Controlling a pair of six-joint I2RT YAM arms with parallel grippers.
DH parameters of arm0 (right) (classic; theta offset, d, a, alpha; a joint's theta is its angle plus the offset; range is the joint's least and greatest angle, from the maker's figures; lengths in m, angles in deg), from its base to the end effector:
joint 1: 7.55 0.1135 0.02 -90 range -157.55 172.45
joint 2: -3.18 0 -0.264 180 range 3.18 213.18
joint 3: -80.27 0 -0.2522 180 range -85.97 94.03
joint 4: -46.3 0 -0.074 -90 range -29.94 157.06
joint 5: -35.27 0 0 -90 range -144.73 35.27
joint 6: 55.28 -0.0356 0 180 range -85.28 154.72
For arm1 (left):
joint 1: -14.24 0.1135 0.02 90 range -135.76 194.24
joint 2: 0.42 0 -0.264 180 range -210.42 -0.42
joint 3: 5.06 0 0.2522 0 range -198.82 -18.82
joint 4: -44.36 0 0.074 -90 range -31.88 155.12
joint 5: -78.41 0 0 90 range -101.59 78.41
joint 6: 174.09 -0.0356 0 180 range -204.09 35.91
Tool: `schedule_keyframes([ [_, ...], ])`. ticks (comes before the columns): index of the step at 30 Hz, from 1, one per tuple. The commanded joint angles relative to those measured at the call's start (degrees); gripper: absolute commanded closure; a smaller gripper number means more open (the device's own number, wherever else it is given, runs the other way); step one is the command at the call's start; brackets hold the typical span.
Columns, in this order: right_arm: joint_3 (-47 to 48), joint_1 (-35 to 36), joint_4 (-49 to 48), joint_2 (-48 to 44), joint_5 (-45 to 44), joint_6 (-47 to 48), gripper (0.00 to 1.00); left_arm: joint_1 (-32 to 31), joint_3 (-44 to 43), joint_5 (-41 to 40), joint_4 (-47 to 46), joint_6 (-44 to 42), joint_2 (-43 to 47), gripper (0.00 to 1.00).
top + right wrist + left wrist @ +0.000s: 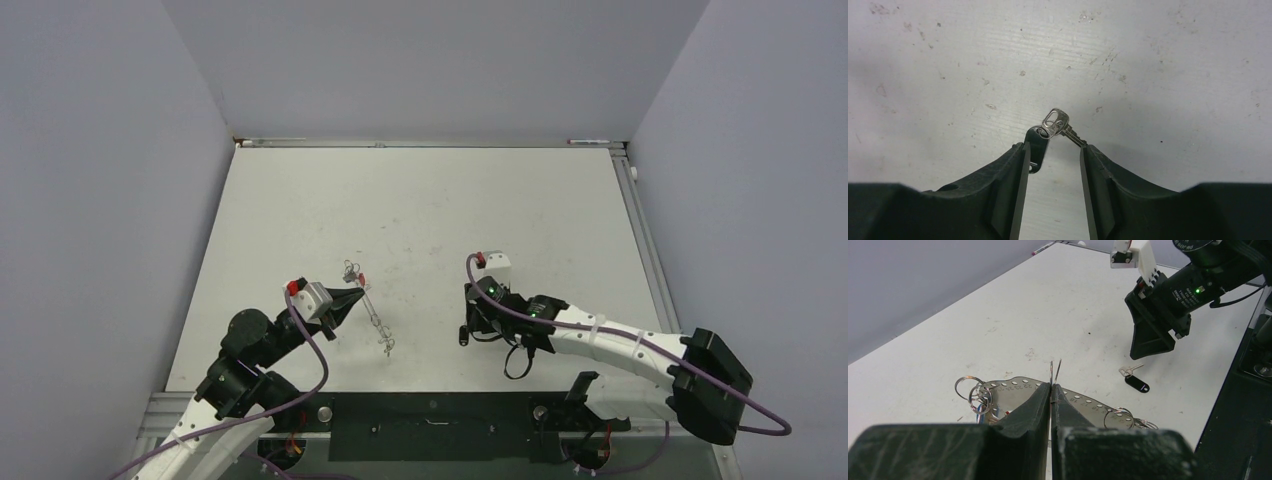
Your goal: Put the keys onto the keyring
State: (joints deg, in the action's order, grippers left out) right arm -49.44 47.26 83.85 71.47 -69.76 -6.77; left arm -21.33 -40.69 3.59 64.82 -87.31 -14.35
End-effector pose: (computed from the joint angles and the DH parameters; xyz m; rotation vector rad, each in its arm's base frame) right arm 0.1364 0.1773 0.1915 -0.1905 2.5225 0.3613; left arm 0.0811 -0.0695 0.2726 0.7240 1.4118 -0.6487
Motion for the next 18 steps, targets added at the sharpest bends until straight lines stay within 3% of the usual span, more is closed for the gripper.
schedule_keyframes([
  [1, 1.63, -0.08, 1.32, -4.22, -3.10, -2.50, 0.56, -0.19, -0.46, -0.25, -2.80, 0.38, 0.38, 1.00],
  [7, 0.37, -1.11, 3.45, -4.60, -8.97, -17.74, 0.55, -0.20, -0.37, -0.53, -2.66, 0.33, 0.40, 1.00],
  [11, -3.02, -1.02, -0.07, -5.44, -8.96, -25.61, 0.54, -0.20, -0.37, -0.59, -2.66, 0.33, 0.11, 1.00],
  [18, -4.83, -1.04, -6.10, -1.33, -5.98, -26.63, 0.55, -0.29, -0.13, -1.27, -2.47, 0.19, 1.01, 1.00],
])
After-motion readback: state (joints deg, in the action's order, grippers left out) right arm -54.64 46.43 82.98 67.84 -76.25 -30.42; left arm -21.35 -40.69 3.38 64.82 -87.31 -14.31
